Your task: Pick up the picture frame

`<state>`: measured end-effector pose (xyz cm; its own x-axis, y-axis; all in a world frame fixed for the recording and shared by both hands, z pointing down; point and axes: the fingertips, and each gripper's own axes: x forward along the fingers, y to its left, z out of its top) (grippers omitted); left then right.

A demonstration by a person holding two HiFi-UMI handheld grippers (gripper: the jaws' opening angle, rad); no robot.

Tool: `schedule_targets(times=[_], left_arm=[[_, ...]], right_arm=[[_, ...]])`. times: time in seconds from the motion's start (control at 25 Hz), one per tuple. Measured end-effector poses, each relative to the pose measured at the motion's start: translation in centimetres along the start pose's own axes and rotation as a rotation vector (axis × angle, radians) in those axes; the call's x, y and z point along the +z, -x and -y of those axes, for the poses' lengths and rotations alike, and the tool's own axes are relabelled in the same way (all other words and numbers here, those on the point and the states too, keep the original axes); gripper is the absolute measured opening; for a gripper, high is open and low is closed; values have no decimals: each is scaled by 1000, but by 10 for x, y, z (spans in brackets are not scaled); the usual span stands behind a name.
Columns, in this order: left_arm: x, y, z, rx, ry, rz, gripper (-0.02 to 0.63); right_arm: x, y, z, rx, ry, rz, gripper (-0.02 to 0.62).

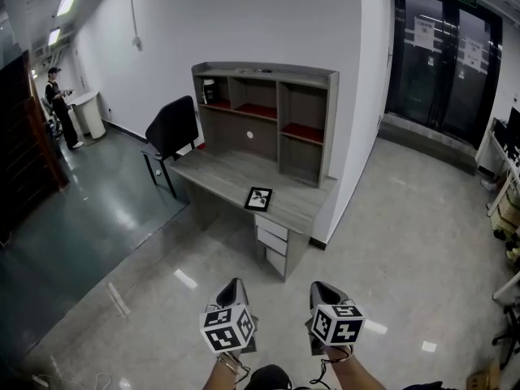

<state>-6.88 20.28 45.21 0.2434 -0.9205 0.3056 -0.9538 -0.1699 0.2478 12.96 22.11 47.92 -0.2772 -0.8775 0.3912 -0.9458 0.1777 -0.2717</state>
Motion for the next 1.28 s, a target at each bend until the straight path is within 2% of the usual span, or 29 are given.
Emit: schedule_targets(times=[0.6,0.88,1.28], left_arm=[[6,-42,-6,9,16,-4,12],[14,-70,-6,2,-7,-9,12],[44,-124,-17,-9,-15,-8,12]], right_arm=[[9,-36,15,-3,14,-27,32],[19,-65,23,-5,5,-31,32],[55,-117,21,7,14,-21,32]])
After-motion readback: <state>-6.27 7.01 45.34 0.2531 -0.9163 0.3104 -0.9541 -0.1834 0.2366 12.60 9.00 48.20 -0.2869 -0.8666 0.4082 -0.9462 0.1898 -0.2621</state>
